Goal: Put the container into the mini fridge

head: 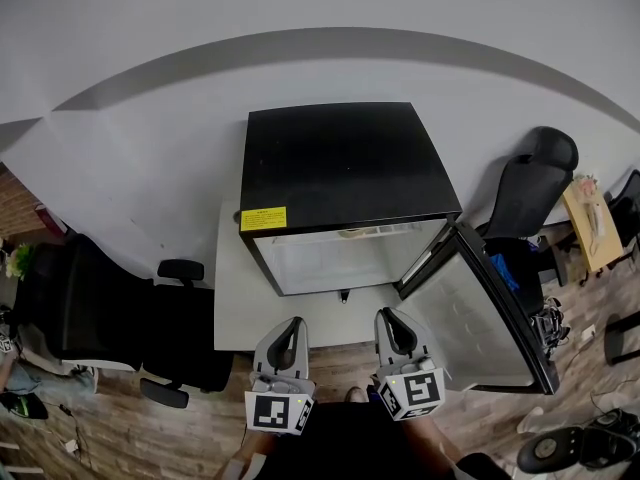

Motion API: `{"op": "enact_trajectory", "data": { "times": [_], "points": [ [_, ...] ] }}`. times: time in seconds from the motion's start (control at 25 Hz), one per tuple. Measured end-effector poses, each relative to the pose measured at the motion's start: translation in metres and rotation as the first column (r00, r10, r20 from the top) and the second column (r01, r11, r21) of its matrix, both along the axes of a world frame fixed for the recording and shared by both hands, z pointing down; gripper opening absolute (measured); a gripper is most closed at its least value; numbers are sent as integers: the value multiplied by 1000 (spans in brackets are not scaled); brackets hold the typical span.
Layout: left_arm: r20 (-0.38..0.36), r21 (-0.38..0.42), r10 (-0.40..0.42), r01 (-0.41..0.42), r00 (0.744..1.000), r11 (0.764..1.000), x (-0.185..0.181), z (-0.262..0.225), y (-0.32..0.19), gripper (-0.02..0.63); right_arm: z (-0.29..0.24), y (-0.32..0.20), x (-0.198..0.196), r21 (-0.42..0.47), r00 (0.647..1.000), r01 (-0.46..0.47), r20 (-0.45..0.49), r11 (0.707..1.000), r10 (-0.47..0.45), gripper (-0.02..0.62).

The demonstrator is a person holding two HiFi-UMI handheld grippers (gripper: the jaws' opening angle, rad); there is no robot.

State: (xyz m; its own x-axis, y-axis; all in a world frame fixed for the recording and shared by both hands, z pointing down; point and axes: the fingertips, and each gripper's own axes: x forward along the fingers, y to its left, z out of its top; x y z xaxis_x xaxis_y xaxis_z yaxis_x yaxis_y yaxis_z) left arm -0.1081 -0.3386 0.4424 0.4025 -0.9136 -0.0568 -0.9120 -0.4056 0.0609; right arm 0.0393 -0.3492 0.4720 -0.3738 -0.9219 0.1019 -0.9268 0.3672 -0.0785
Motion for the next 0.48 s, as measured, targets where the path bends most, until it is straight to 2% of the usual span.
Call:
{"op": "enact_trajectory", "data": {
  "times": [0.48],
  "points": [
    [5, -7, -6, 6, 1000, 1000, -2, 3, 9, 8, -4, 7, 4, 12, 1000, -9, 15, 1000, 9, 23]
  ]
}}
